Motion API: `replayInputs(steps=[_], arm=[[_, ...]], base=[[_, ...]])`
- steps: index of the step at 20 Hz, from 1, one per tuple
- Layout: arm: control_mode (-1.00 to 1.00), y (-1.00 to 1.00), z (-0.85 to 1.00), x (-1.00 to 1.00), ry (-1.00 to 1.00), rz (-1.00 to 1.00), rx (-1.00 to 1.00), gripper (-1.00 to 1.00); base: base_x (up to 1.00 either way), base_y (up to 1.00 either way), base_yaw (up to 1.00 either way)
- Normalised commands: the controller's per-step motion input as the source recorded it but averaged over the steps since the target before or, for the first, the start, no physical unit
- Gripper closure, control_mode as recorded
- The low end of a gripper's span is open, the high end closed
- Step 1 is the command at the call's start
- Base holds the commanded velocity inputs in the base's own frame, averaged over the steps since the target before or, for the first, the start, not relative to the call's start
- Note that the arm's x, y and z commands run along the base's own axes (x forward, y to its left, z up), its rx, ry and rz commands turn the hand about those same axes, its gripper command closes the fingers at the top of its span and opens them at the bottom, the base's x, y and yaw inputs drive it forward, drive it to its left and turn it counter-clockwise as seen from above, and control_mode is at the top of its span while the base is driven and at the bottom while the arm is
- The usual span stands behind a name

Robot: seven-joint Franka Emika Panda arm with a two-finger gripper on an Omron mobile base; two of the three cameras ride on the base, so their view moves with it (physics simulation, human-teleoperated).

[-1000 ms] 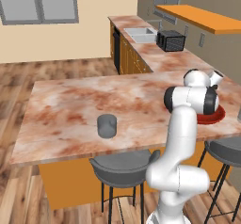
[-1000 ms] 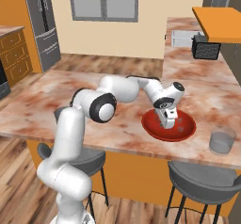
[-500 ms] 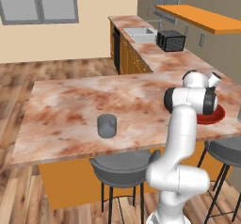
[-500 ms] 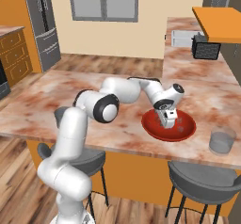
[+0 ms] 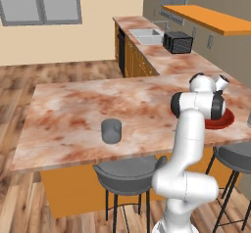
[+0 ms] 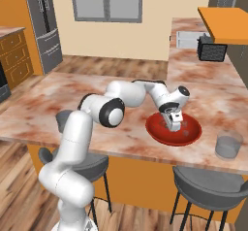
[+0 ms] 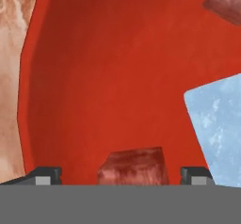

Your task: There are four ice cubes in the ice bowl. Place two ice cubes in each glass of water.

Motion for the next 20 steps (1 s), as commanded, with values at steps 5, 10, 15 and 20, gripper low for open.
replayInputs(steps=[5, 10, 15, 20], arm=[[-1.00, -0.04, -0.29, 0.14, 0.00, 0.00, 0.00, -1.00], [-1.00, -0.05, -0.36, 0.06, 0.00, 0.00, 0.00, -1.00], [-1.00, 0.00, -0.52, 0.00, 0.00, 0.00, 0.00, -1.00], [-1.00, -0.01, -0.59, 0.00, 0.00, 0.00, 0.00, -1.00]], base=[[0.00, 0.00, 0.00], [0.00, 0.00, 0.00], [0.00, 0.00, 0.00], [0.00, 0.00, 0.00]])
